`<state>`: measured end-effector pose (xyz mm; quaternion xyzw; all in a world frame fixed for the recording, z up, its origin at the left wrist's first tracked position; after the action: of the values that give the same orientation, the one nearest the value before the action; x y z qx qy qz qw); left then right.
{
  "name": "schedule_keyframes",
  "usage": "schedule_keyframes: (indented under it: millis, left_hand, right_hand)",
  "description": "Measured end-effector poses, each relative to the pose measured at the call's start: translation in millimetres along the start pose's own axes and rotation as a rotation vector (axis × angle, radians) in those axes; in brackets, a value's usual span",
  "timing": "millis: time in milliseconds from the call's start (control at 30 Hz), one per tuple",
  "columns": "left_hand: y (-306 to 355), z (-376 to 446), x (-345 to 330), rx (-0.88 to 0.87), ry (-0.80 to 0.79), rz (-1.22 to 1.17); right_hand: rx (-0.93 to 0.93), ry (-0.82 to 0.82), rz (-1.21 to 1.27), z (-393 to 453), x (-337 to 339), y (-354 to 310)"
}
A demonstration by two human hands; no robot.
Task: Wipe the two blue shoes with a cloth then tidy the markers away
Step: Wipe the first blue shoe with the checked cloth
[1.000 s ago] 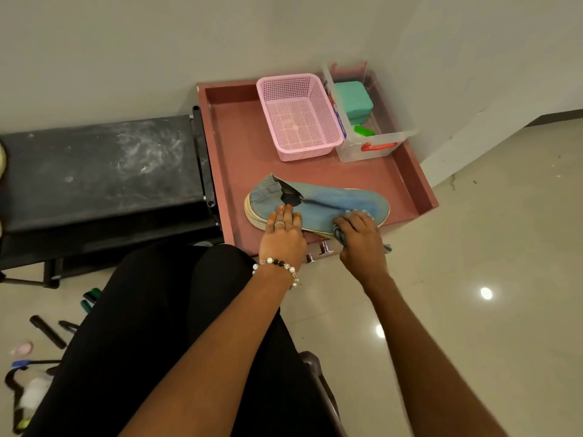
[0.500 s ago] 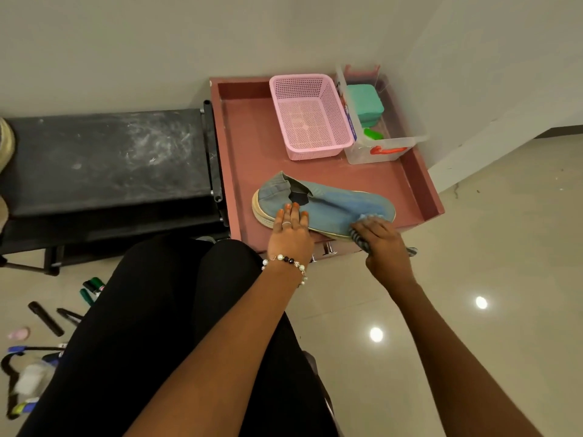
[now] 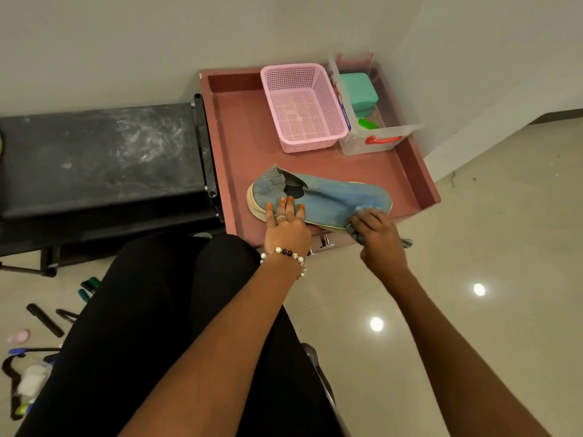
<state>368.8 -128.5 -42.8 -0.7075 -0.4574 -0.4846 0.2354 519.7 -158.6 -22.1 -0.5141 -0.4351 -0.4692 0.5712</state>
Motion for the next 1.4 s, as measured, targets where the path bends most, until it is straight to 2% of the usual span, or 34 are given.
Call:
schedule_keyframes:
  millis: [100,200,267,333,433,533,633,733,833,933,1033,1133,1200,1300,1400]
  left_hand:
    - [-0.2,2.0,1.8,-0.002,0.009,-0.02]
    - [1.0,3.5,-0.4,-0.001,0.005,-0.038]
    - [-1.4,4.5,-0.4,-0.007,0.02,-0.043]
    - [-4.7,4.0,-0.2,-0.029,0.017,-0.034]
    - [-2.4,-0.1,-1.1,-0.051,-0.014,-0.02]
    - [1.0,-2.4,-3.8,-0.046,-0.007,-0.025]
    - [-0.6,-0.1,-4.3,-0.051,0.004,-0.047]
    - [-1.0,0.9,-1.8,-0.059,0.013,-0.062]
    - [-0.2,1.5,-2.6,-0.056,-0.004,-0.079]
    - [-0.8,1.5,-0.9,-0.058,-0.015,-0.073]
    - [-2.1,0.8,-1.8,-0.059,-0.035,-0.076]
    - [-1.0,-0.9,-2.7,-0.057,-0.02,-0.057]
    - [-0.8,-0.9,-2.9,-0.055,-0.002,-0.048]
    - [-1.9,0.5,-1.3,-0.065,0.009,-0.057]
    - [-2.1,0.3,-0.6,-0.07,0.011,-0.05]
  right_hand:
    - [-0.144,0.001,-0.08,3.3,-7.0,17.0]
    - [-0.365,0.102,0.103,12.6,-17.7,-18.5]
    - [-0.391,0.127,0.25,20.4,-27.2,-52.0]
    - [-0.33,0.119,0.336,23.6,-32.2,-70.3]
    - [-0.134,0.015,0.323,17.8,-24.1,-61.7]
    - [0.035,-0.017,0.142,1.0,-8.2,-28.6]
    - [0.022,-0.013,-0.106,-10.5,-1.4,15.5]
    - [-0.159,0.027,-0.152,-11.3,-11.9,16.0]
    - [-0.418,0.112,0.12,-9.8,-26.0,-14.8]
    - [-0.483,0.118,0.38,-0.2,-31.5,-50.4]
    - [-0.321,0.082,0.451,-0.5,-24.6,-59.5]
    - [-0.02,-0.022,0.335,-7.1,-16.7,-40.5]
    - [0.103,-0.05,0.22,-6.3,-11.6,-16.6]
    - [0.121,-0.051,0.064,-4.4,-9.8,16.9]
    - [0.035,0.005,0.018,-8.5,-15.4,35.3]
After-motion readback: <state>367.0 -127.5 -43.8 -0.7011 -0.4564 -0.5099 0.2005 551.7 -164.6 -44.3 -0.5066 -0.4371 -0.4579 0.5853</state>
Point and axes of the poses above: each hand's wrist, its own z-axis towards the middle knuckle, its own x-axis out of the back of the hand, y = z × x, the point moved 8 cm from there along z, towards the middle knuckle, and after that the axes turned 9 degrees about -x, right-handed, at the moved point
